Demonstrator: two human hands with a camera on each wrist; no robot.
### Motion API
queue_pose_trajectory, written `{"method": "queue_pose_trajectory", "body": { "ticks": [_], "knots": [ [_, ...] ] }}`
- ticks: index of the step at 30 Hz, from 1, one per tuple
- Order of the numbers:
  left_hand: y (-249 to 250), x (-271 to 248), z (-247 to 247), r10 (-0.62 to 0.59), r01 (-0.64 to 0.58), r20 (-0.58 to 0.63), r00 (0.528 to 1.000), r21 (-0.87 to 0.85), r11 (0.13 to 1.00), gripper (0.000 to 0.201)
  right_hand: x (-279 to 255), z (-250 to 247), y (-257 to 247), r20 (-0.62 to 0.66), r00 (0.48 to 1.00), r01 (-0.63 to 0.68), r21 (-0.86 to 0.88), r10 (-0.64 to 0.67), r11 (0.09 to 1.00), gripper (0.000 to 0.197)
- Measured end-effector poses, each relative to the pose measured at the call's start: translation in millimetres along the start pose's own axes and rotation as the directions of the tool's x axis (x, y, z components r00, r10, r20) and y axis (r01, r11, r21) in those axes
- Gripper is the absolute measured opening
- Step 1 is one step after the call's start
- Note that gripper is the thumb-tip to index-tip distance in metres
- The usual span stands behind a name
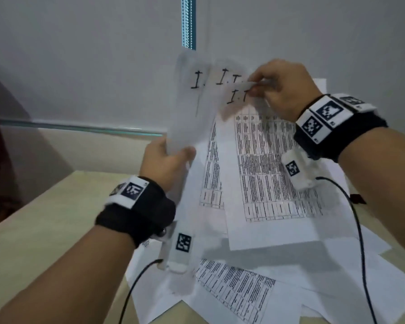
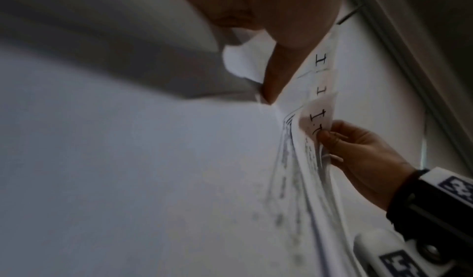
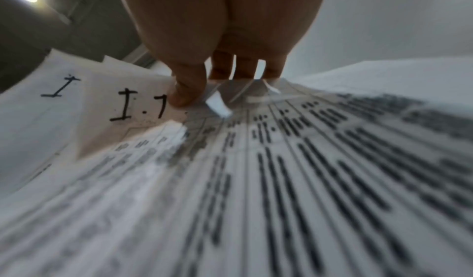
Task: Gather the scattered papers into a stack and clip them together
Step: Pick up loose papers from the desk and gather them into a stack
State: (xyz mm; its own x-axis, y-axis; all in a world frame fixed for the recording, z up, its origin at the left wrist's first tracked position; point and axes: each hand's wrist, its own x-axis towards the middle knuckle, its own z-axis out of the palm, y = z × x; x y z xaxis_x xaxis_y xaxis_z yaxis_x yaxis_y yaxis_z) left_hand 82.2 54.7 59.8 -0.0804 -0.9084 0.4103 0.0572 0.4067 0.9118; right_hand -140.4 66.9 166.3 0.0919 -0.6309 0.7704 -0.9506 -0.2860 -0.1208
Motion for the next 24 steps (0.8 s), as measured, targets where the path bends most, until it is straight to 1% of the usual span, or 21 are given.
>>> {"method": "queue_pose_trajectory", "body": {
  "ticks": [2,3,4,5,6,7,9,10,13,15,17,18,19,20,21,22,23,24],
  "knots": [
    [-9,-6,10,-0.094,0.106,0.081,0.992,-0.165,0.981,0.004,-8,0,8,0.02,0.997,-0.073,-0.042,0.074,0.996,0.015],
    [-13,-8,13,-0.133,0.155,0.122,0.984,-0.2,0.967,0.012,-11,2,9,0.021,0.995,-0.097,-0.043,0.098,0.994,0.015],
    [-17,-11,16,-0.158,0.191,0.169,0.973,-0.201,0.961,0.021,-16,7,12,0.026,0.992,-0.121,-0.021,0.121,0.992,0.015],
    [-20,-14,20,-0.175,0.21,0.191,0.966,-0.181,0.961,0.025,-18,11,10,0.04,0.989,-0.144,0.007,0.143,0.99,0.015],
    [-24,-17,24,-0.193,0.221,0.191,0.963,-0.139,0.965,0.024,-21,16,9,0.063,0.984,-0.168,0.035,0.165,0.985,0.016],
    [-25,-17,27,-0.194,0.208,0.172,0.966,-0.062,0.976,0.022,-21,18,6,0.082,0.981,-0.18,0.051,0.176,0.982,0.017],
    [-29,-13,30,-0.181,0.172,0.078,0.98,0.11,0.979,0.024,-20,20,1,0.1,0.979,-0.184,0.078,0.176,0.98,0.019],
    [-32,-8,29,-0.182,0.176,0.028,0.983,0.149,0.973,0.027,-18,21,-1,0.101,0.981,-0.177,0.091,0.167,0.98,0.02],
    [-36,5,20,-0.187,0.191,-0.041,0.981,0.168,0.967,0.032,-16,25,-2,0.105,0.987,-0.127,0.038,0.122,0.991,0.025],
    [-35,12,7,-0.177,0.185,-0.058,0.983,0.186,0.965,0.031,-16,24,5,0.043,0.992,-0.115,0.007,0.115,0.993,0.031],
    [-41,18,-17,-0.174,0.196,-0.113,0.978,0.229,0.954,0.018,-24,25,21,-0.044,0.983,-0.176,0.063,0.179,0.982,0.038],
    [-48,20,-33,-0.185,0.221,-0.163,0.969,0.24,0.945,0.01,-32,27,33,-0.044,0.97,-0.236,0.08,0.24,0.969,0.039],
    [-55,22,-50,-0.199,0.251,-0.222,0.955,0.237,0.939,0.01,-44,31,44,0.021,0.946,-0.324,0.067,0.323,0.944,0.04],
    [-60,21,-66,-0.218,0.28,-0.267,0.939,0.219,0.935,0.012,-60,38,56,0.155,0.899,-0.416,0.009,0.41,0.909,0.043],
    [-64,19,-80,-0.236,0.302,-0.299,0.925,0.2,0.932,0.017,-77,45,62,0.339,0.815,-0.462,-0.11,0.47,0.88,0.049],
    [-68,17,-92,-0.247,0.32,-0.334,0.909,0.183,0.929,0.024,-96,57,69,0.51,0.703,-0.436,-0.241,0.496,0.867,0.056],
    [-73,15,-103,-0.251,0.329,-0.358,0.899,0.174,0.928,0.026,-114,70,73,0.631,0.585,-0.38,-0.342,0.509,0.86,0.065],
    [-79,12,-112,-0.269,0.356,-0.381,0.885,0.179,0.917,0.024,-130,83,75,0.705,0.486,-0.331,-0.398,0.516,0.856,0.077]
  ]
}}
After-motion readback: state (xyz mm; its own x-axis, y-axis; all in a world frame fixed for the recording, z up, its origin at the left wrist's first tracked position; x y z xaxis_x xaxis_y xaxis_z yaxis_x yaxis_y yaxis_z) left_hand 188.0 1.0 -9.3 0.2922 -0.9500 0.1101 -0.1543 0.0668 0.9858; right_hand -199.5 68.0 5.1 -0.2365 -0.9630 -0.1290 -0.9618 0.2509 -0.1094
